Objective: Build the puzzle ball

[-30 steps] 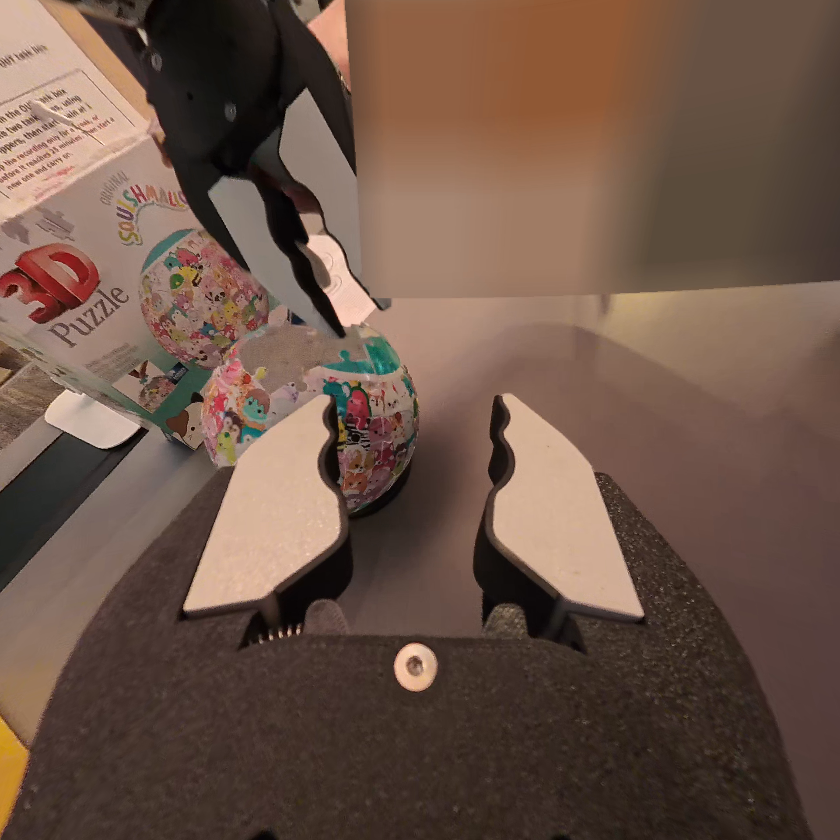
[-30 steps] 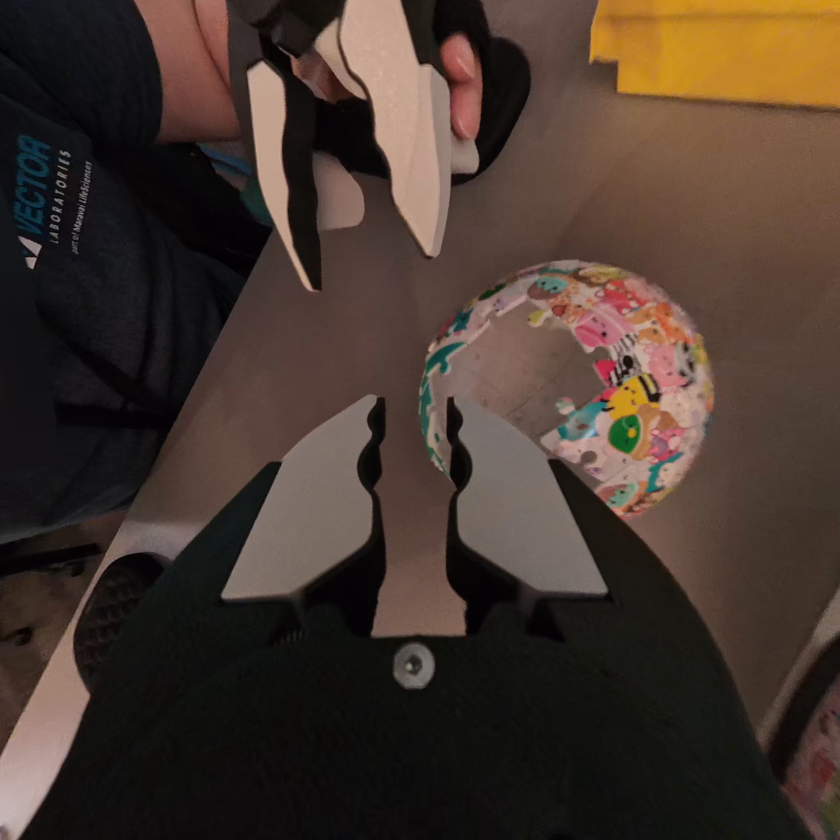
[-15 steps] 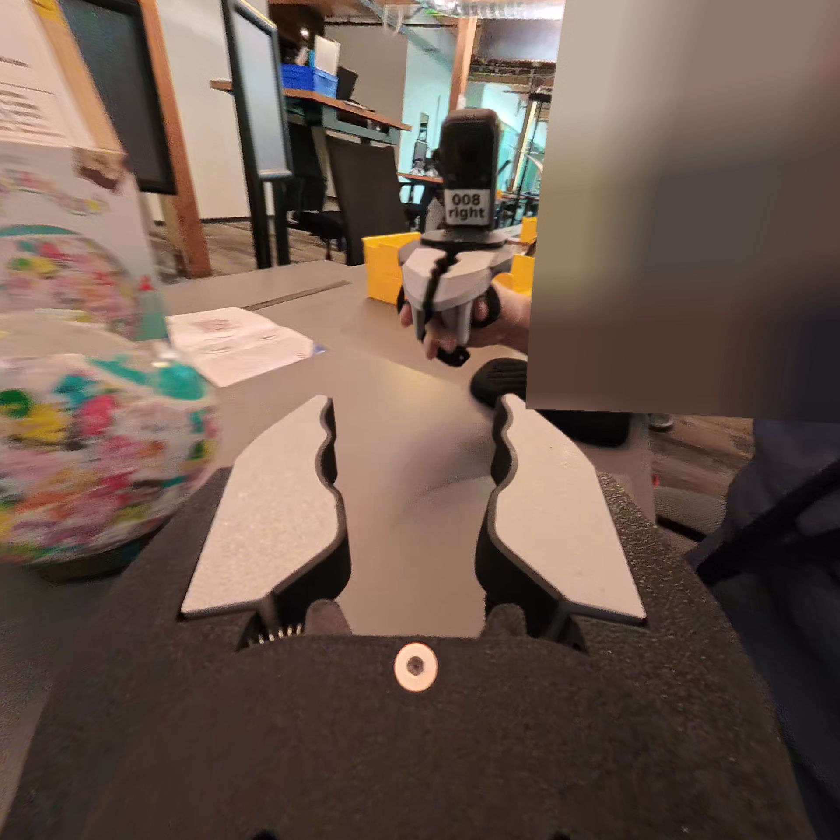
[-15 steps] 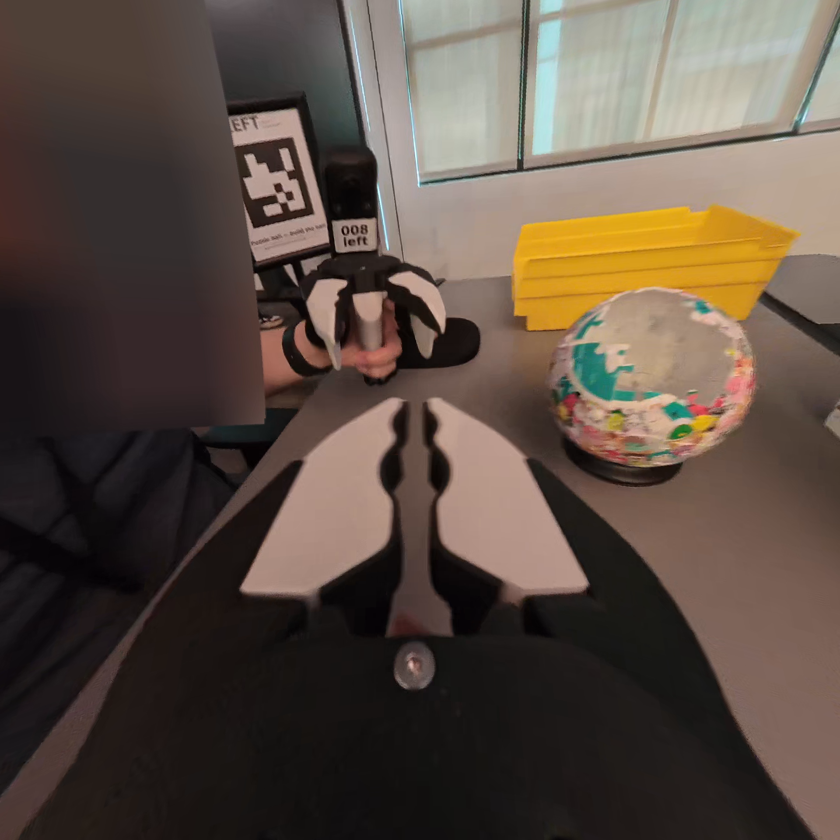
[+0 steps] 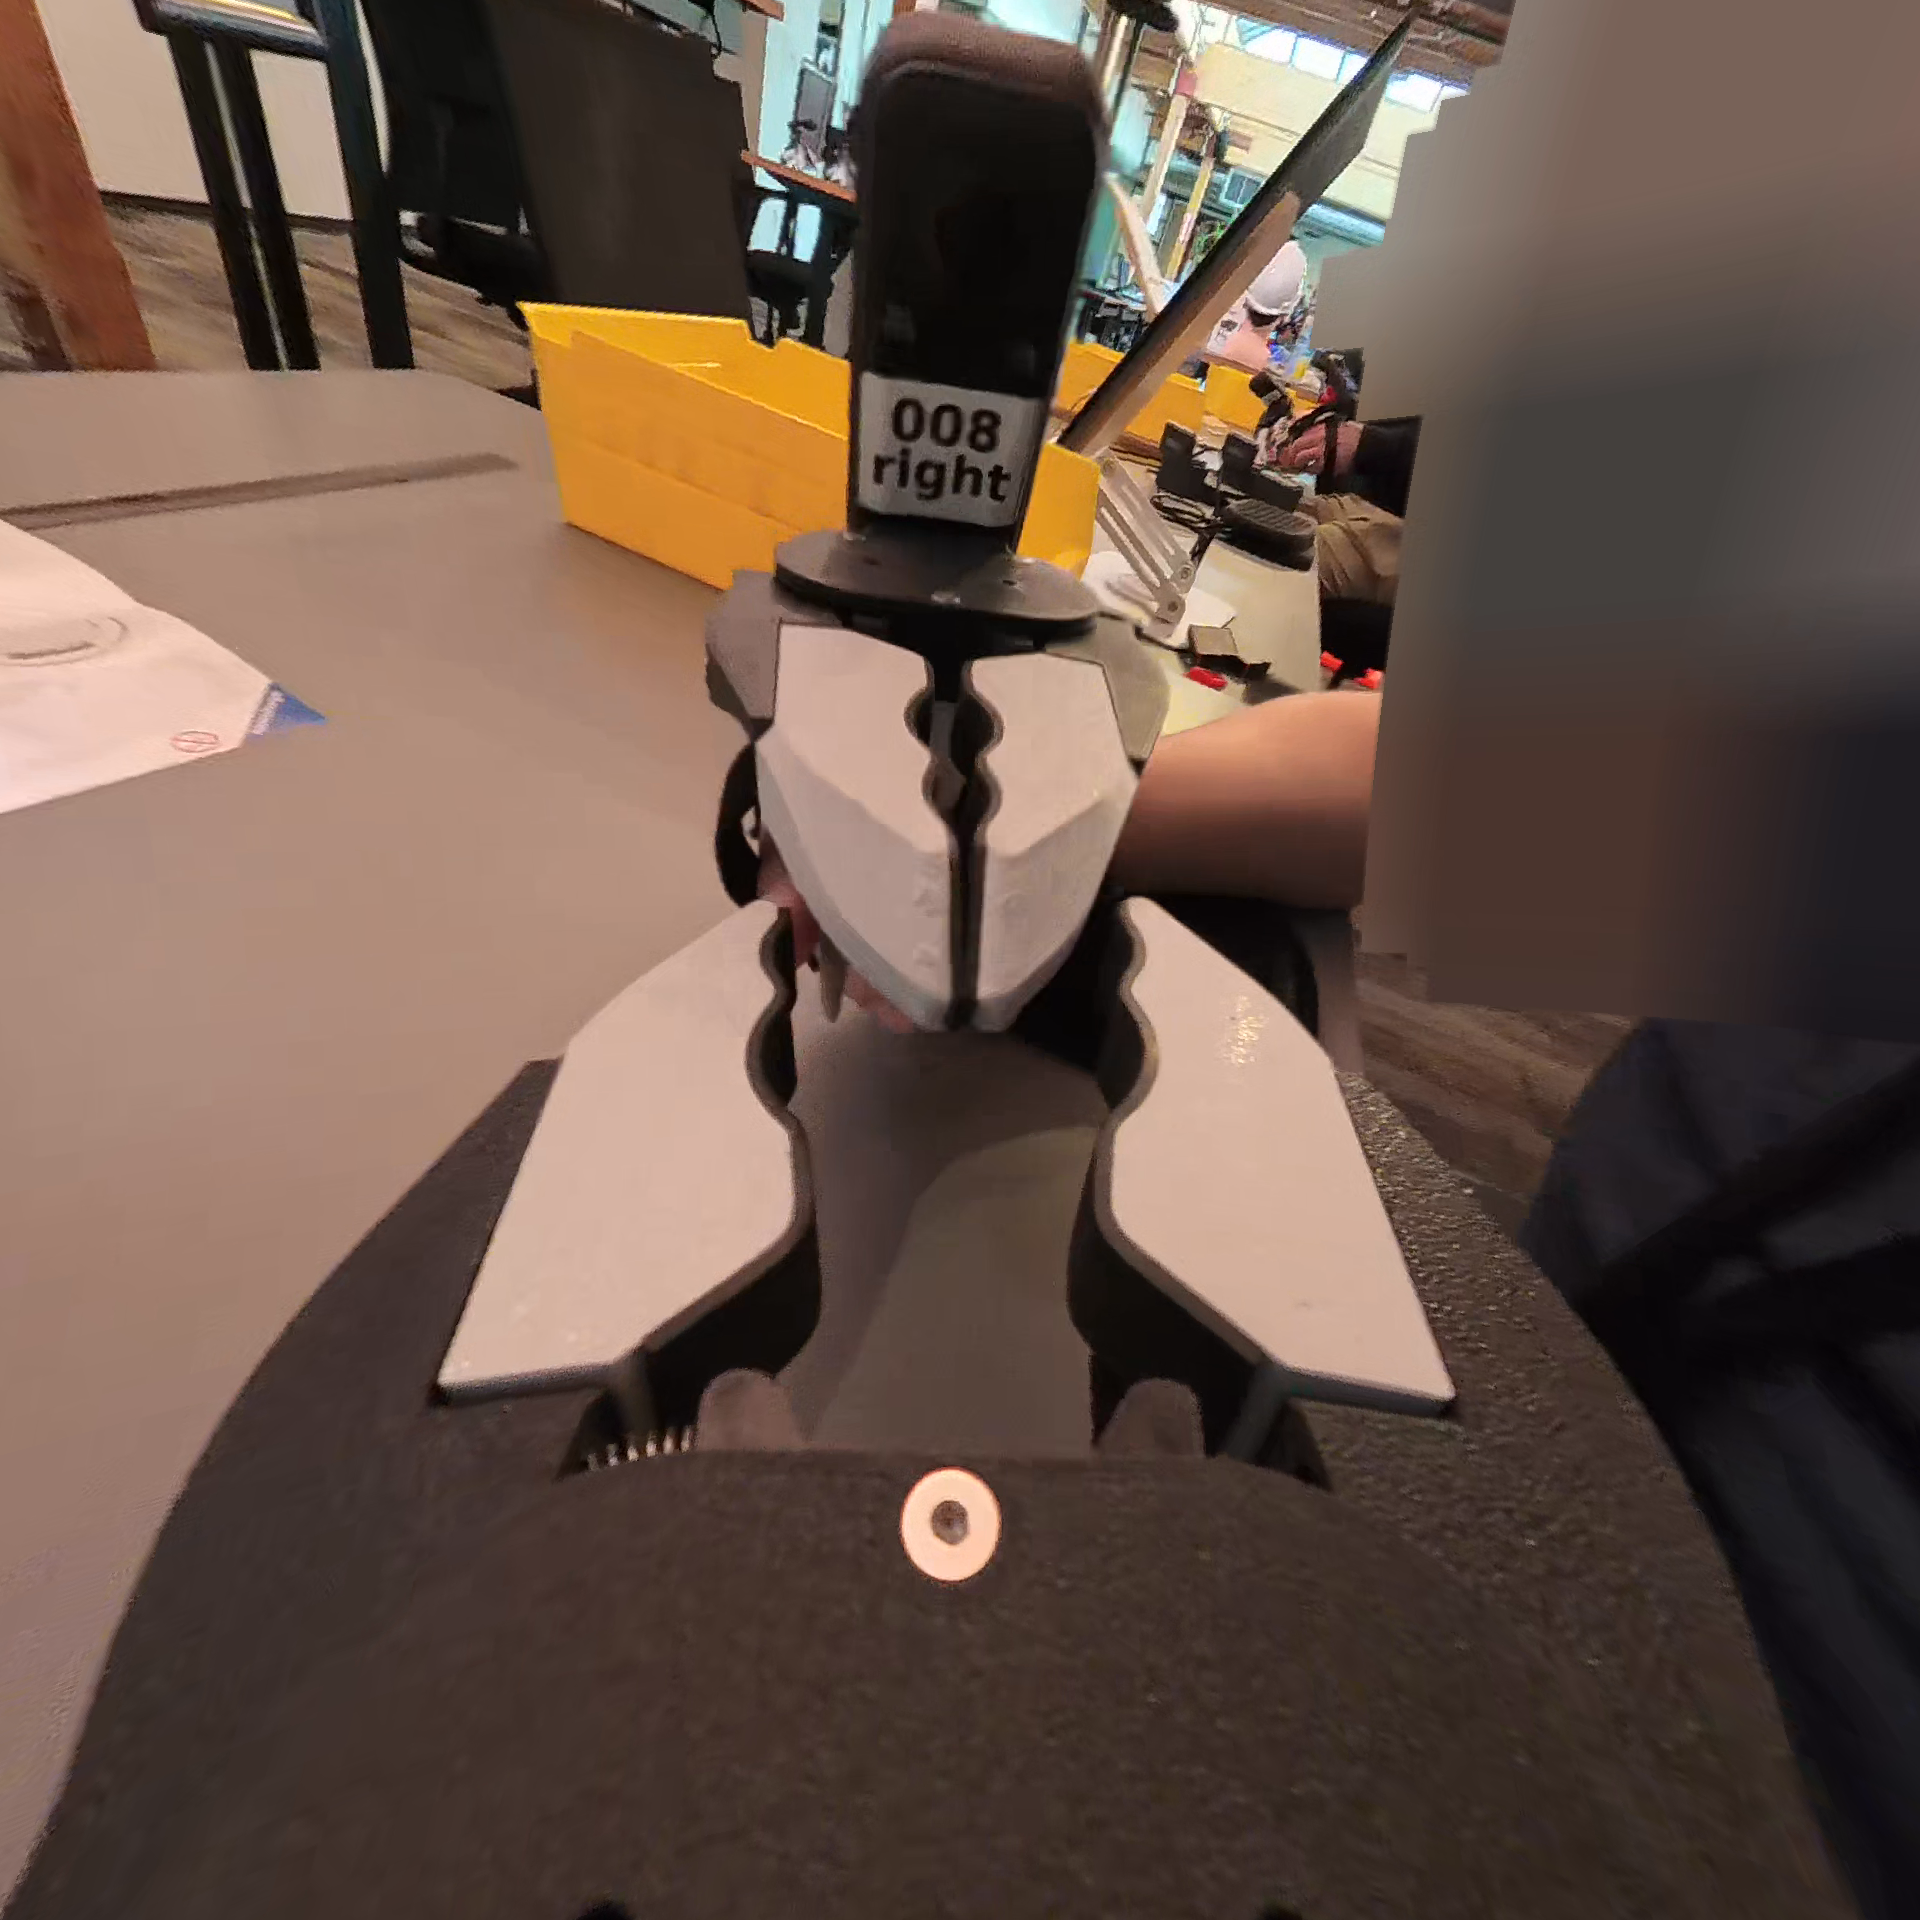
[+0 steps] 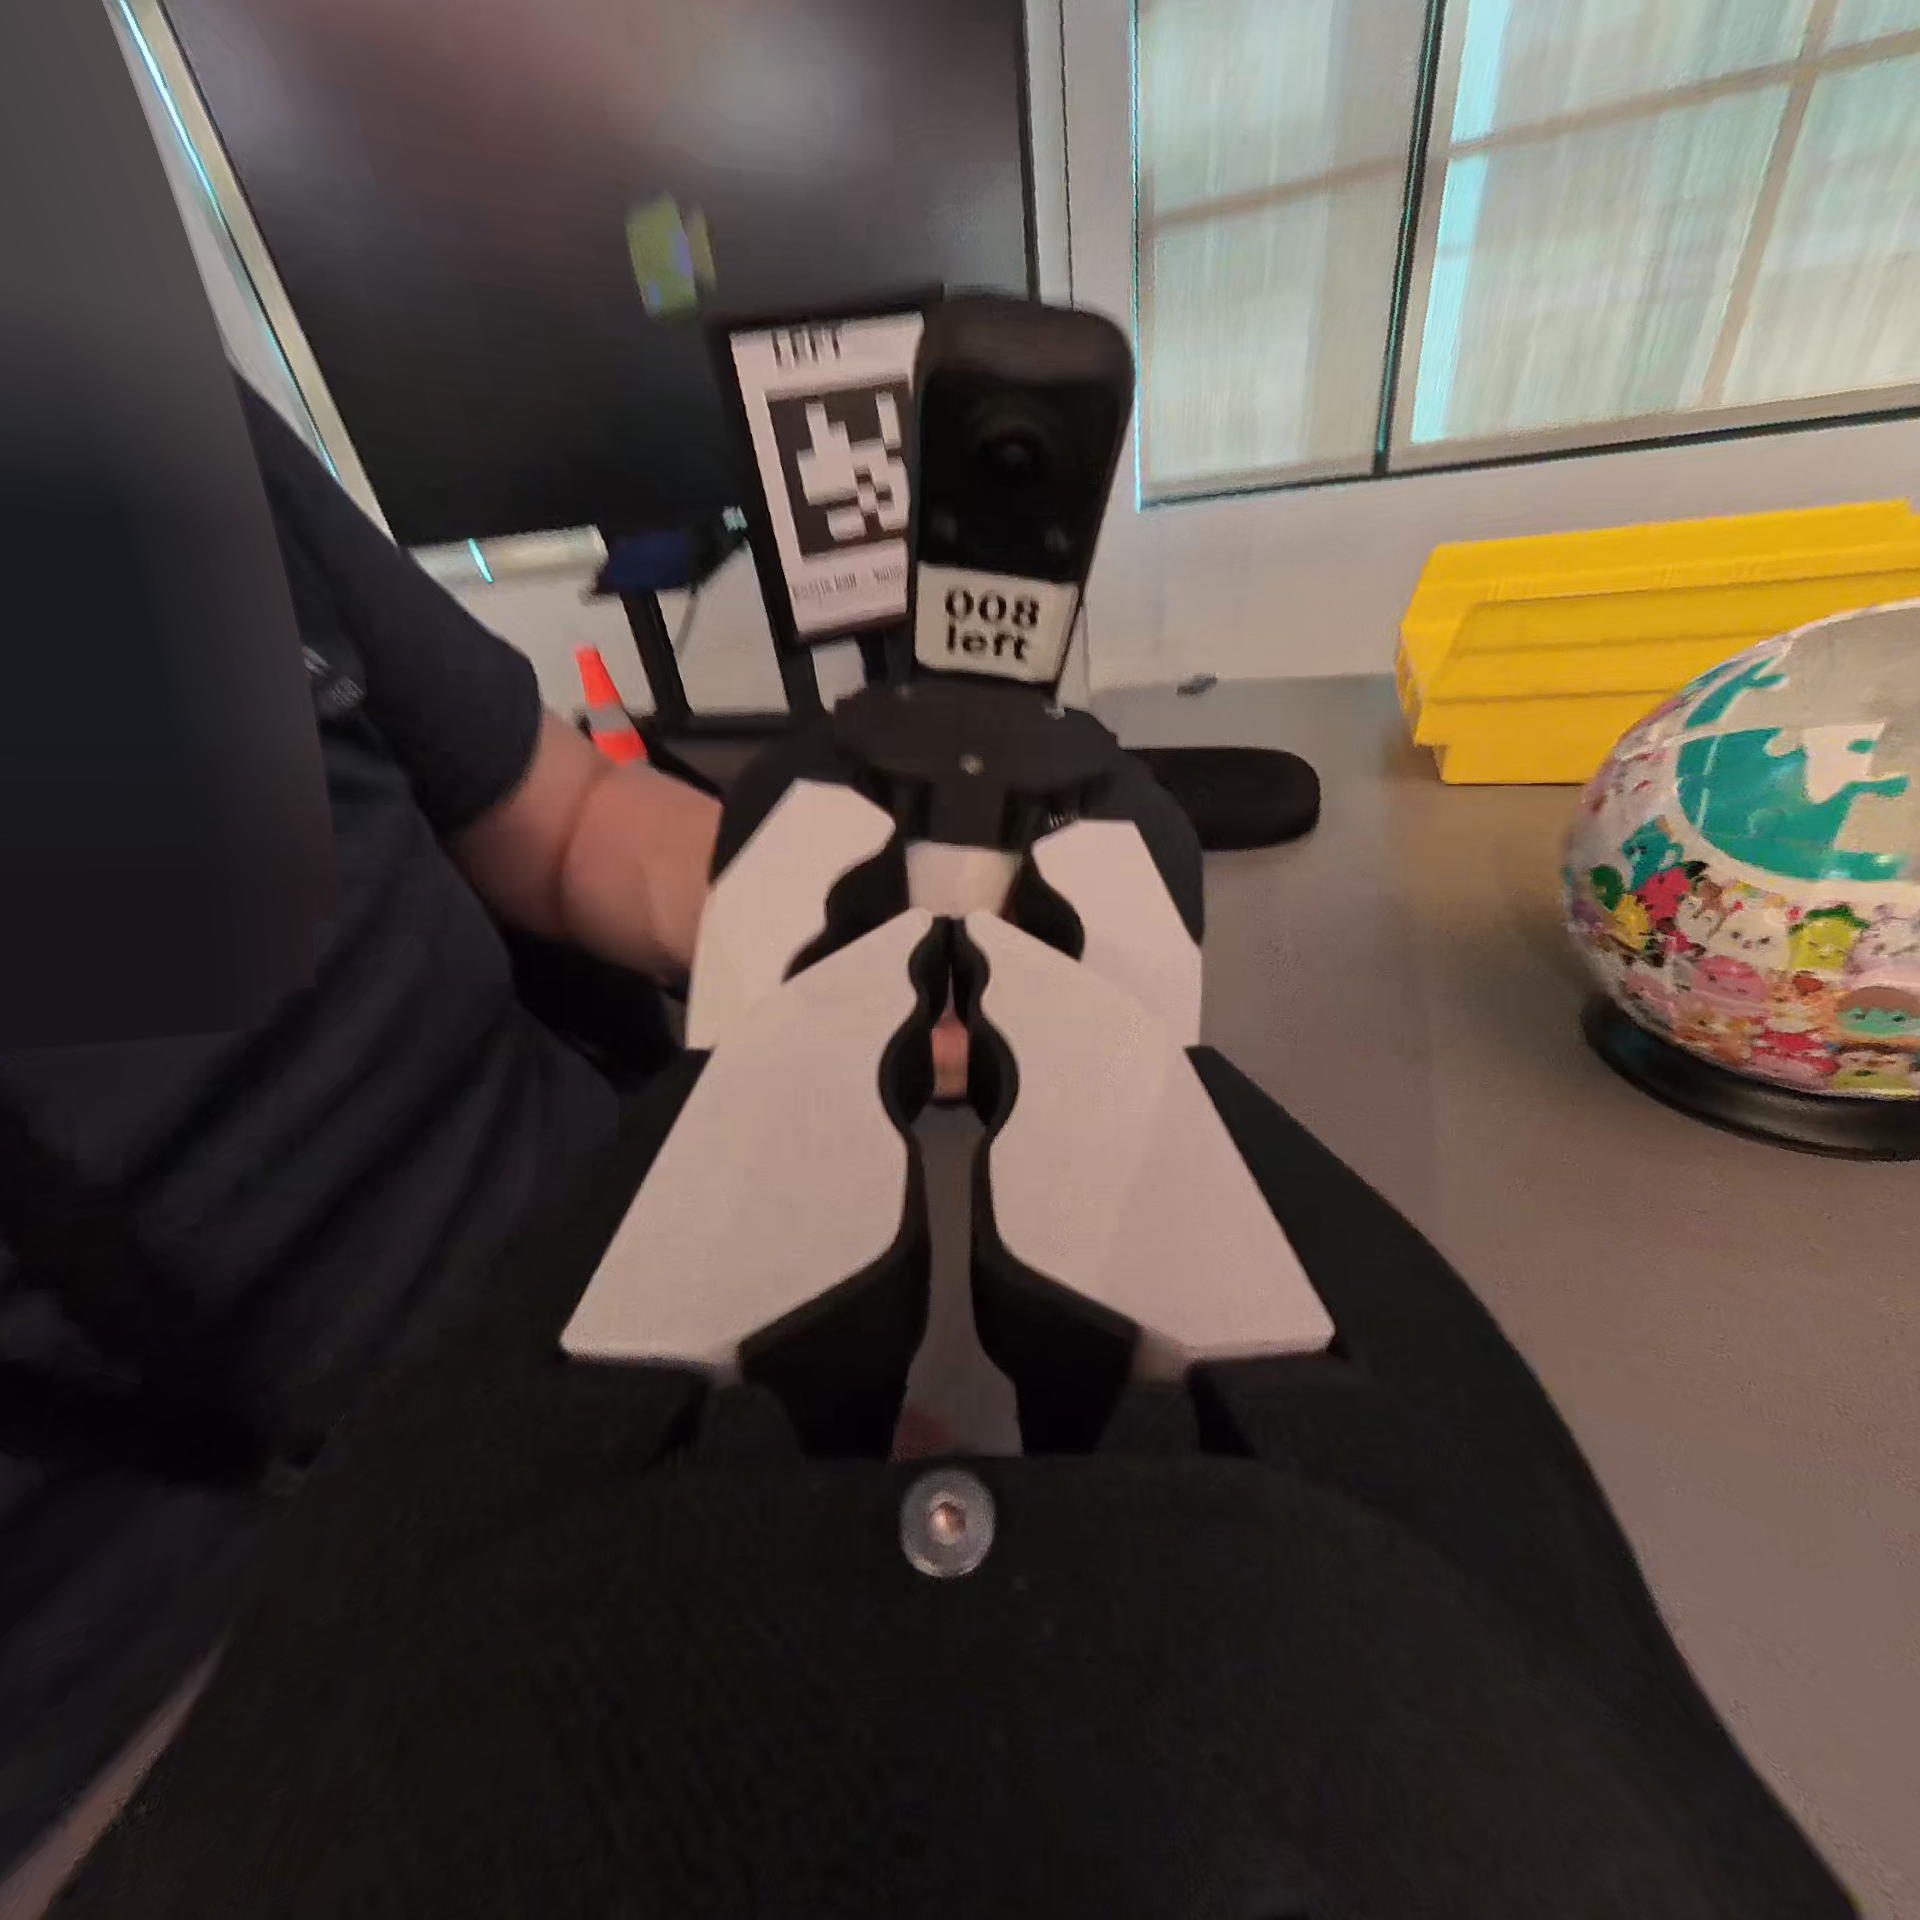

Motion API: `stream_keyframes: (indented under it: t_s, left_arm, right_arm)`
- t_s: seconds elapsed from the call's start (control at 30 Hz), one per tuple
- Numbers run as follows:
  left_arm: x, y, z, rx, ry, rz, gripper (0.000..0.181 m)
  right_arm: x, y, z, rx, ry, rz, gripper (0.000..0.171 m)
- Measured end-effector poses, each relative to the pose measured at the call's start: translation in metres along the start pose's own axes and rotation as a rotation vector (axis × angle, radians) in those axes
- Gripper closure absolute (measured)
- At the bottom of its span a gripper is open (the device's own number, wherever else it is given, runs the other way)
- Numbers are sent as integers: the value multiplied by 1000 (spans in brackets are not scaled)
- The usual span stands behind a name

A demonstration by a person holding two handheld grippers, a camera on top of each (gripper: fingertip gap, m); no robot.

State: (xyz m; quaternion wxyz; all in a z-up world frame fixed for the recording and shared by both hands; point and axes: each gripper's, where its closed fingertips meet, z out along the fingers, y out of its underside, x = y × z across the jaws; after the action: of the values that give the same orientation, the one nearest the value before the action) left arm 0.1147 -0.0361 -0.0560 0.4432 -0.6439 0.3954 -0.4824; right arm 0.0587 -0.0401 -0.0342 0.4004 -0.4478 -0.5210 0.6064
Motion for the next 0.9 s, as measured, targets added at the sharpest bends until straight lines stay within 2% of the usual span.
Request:
stream_keyframes:
  t_s: [0.07, 0.27, 0.37, 0.5, 0.6, 0.67, 0.77, 0.8, 0.83, 0.9]
  left_arm:
    - [3, -2, 5, 16, 21, -32, 127]
    - [10, -1, 4, 58, 40, 9, 131]
    - [16, 7, -4, 50, 28, 48, 130]
    - [13, 8, -19, 92, 25, -75, 130]
    - [6, -2, -37, 146, 6, -74, 133]
    - [-9, -1, -59, 136, -47, -68, 128]
    - [-44, 4, -107, 146, -218, -12, 127]
    - [-53, 5, -121, 149, -262, 3, 128]
    - [-60, 6, -133, 147, -293, 15, 129]
    - [-71, 7, -150, 137, -354, 28, 129]
  right_arm:
    - [-3, -1, -3, 23, -12, 74, 171]
    - [-11, 0, -1, 12, -49, 39, 170]
    - [-20, 8, 9, -51, -77, -7, 170]
    - [-19, 12, 23, -94, -102, 116, 171]
    - [-10, 1, 29, -81, -60, 84, 171]
    - [5, -19, 22, -93, -59, 9, 171]
    - [57, -43, 5, -235, -60, -127, 170]
    - [82, -47, 0, -314, -45, -182, 167]
    - [105, -51, -1, -373, -50, -242, 153]
    - [144, -54, 2, -491, -88, -301, 145]
